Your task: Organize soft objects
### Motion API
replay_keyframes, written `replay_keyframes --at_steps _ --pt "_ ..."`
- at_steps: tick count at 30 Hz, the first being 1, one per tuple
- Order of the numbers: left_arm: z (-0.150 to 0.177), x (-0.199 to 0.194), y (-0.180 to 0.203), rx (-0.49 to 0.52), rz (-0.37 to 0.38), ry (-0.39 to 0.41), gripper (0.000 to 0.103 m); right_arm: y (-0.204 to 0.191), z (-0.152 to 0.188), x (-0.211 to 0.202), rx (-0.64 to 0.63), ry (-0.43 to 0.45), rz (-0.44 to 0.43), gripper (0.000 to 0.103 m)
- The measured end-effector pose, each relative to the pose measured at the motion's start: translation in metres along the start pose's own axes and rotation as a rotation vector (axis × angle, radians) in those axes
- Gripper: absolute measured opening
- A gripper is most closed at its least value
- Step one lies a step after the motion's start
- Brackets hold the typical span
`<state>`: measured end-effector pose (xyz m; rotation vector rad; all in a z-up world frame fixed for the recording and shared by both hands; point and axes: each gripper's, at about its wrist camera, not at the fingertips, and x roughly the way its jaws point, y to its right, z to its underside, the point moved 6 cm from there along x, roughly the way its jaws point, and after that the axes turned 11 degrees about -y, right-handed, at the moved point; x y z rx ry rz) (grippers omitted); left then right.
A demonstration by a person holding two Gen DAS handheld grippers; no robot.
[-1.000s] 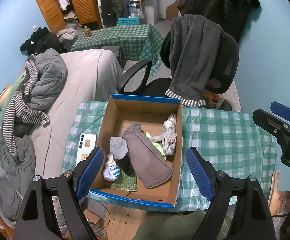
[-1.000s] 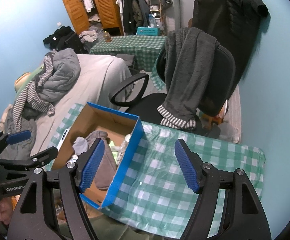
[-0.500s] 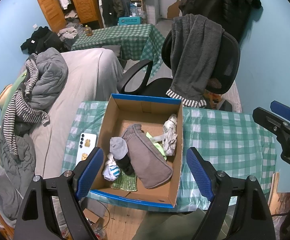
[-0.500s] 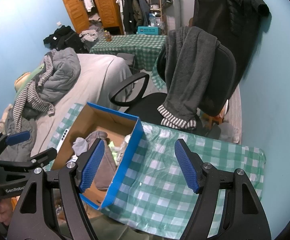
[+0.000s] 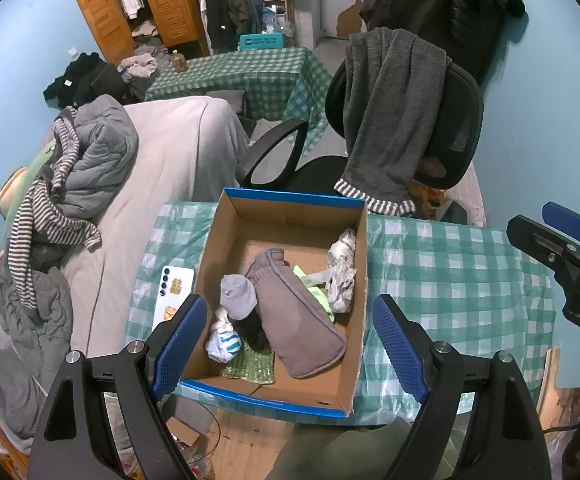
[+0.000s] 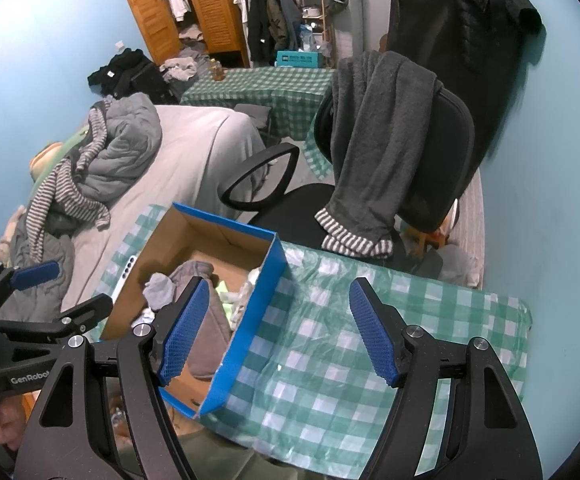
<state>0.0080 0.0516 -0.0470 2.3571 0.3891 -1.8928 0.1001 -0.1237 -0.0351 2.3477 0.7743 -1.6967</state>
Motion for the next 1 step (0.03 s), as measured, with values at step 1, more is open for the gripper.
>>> replay_keyframes --at_steps 1 --pt "0.0000 0.0002 0.0002 0.000 0.002 -0.001 0.086 0.0004 0.0000 0.0001 0.000 0.000 -0.001 0.072"
